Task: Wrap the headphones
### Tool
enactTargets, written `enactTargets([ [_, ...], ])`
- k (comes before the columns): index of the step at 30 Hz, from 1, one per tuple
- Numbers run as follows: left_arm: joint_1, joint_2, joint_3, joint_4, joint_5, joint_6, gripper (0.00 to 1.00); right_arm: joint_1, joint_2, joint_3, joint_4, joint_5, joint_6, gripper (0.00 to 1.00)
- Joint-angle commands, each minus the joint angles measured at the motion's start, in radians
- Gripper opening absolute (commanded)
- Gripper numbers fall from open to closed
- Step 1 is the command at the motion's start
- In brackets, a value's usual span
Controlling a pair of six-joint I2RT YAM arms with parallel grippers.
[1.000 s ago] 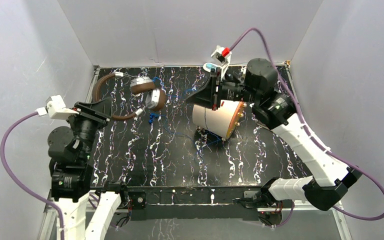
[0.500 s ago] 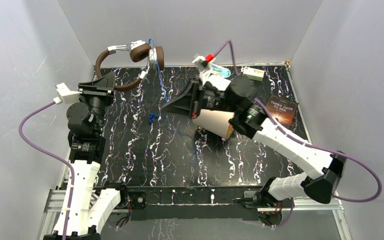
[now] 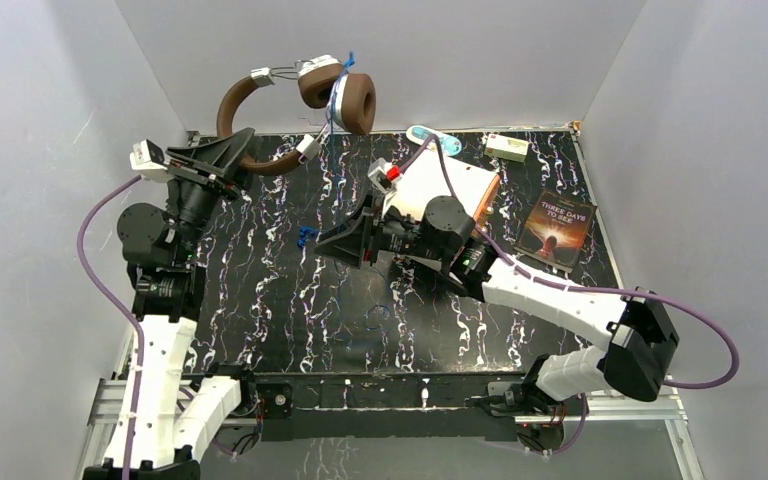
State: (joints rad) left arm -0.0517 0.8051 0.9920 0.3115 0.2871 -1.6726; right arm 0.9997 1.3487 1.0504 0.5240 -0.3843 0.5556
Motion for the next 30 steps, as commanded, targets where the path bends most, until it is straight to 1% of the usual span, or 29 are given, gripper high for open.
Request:
enactTargets([
  [1, 0.0, -0.062, 0.113, -0.025, 0.167, -0.048, 0.0, -0.079, 0.002, -0.007, 0.189, -0.057, -0.086, 0.53],
  [3, 0.0, -0.06, 0.112, -0.005, 0.211, -0.089, 0.0, -0.109, 0.043, 0.007, 0.23, -0.17, -0.103, 0.68],
  [5, 0.001, -0.06, 0.104, 0.037, 0.234, -0.123, 0.0, -0.121, 0.069, 0.015, 0.251, -0.248, -0.13, 0.83],
  [6, 0.001, -0.068, 0.095, 0.062, 0.234, -0.137, 0.0, -0.123, 0.072, 0.008, 0.263, -0.26, -0.149, 0.89],
  [8, 0.001, -0.077, 0.094, 0.086, 0.232, -0.153, 0.0, -0.123, 0.06, -0.04, 0.316, -0.241, -0.165, 0.96],
  [9, 0.001, -0.076, 0.101, 0.097, 0.235, -0.155, 0.0, -0.124, 0.051, -0.062, 0.334, -0.224, -0.172, 0.98],
  [11, 0.001, -0.065, 0.129, 0.093, 0.257, -0.154, 0.0, -0.129, 0.037, -0.094, 0.352, -0.205, -0.186, 0.99],
  [14, 0.001, -0.065, 0.163, 0.089, 0.274, -0.152, 0.0, -0.134, 0.044, -0.118, 0.398, -0.249, -0.187, 0.99],
  [16, 0.001, -0.065, 0.165, 0.128, 0.283, -0.181, 0.0, -0.133, 0.062, -0.134, 0.44, -0.281, -0.174, 0.99],
  [19, 0.001, -0.057, 0.157, 0.21, 0.294, -0.238, 0.0, -0.133, 0.099, -0.142, 0.497, -0.313, -0.147, 0.96],
  [22, 0.001, -0.059, 0.168, 0.233, 0.303, -0.251, 0.0, -0.134, 0.13, -0.144, 0.527, -0.308, -0.132, 0.94],
  [24, 0.001, -0.057, 0.178, 0.26, 0.312, -0.261, 0.0, -0.136, 0.141, -0.144, 0.525, -0.297, -0.133, 0.91],
  [25, 0.001, -0.051, 0.185, 0.284, 0.323, -0.271, 0.0, -0.138, 0.145, -0.144, 0.523, -0.296, -0.134, 0.87],
  [26, 0.001, -0.043, 0.192, 0.319, 0.34, -0.282, 0.0, -0.145, 0.149, -0.143, 0.521, -0.297, -0.132, 0.81],
  [28, 0.001, -0.017, 0.216, 0.4, 0.399, -0.305, 0.0, -0.168, 0.15, -0.133, 0.502, -0.299, -0.109, 0.6],
  [30, 0.001, 0.001, 0.244, 0.459, 0.485, -0.307, 0.0, -0.221, 0.143, -0.128, 0.5, -0.331, -0.05, 0.42],
])
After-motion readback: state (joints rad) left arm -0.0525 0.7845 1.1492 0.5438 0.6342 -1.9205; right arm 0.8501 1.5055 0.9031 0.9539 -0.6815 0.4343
